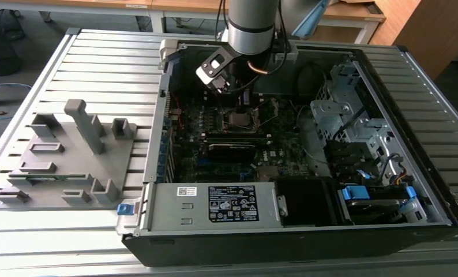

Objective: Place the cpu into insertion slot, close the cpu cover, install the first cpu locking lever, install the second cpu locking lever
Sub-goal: 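Close the cpu cover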

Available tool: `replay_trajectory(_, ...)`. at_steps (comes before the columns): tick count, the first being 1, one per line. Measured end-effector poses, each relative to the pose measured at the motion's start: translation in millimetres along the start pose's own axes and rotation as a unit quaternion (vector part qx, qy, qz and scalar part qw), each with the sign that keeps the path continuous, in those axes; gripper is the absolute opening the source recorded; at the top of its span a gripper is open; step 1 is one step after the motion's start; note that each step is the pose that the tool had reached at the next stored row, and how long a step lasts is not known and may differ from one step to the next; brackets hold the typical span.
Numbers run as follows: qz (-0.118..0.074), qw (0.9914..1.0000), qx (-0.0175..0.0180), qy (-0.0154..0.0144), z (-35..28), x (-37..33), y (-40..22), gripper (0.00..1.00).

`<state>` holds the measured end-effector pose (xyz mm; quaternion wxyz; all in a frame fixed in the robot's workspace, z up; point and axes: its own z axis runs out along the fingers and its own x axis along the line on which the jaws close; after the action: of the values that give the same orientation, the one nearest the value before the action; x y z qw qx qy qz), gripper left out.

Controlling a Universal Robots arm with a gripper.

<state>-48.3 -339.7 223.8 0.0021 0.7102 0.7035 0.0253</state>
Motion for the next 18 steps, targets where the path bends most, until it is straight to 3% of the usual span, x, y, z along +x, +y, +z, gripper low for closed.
replay_trajectory(3, 0.000, 1.00000, -0.0001, 0.0002, -0.4, 0.0, 0.0, 0.11)
replay_trajectory(5, 0.000, 1.00000, -0.0001, 0.0001, -7.1, 0.3, 0.3, 0.11)
replay_trajectory(12, 0.000, 1.00000, 0.0000, 0.0000, -7.4, 0.2, 0.3, 0.11)
replay_trajectory(18, 0.000, 1.00000, -0.0001, 0.0001, -12.2, 0.4, 0.5, 0.11)
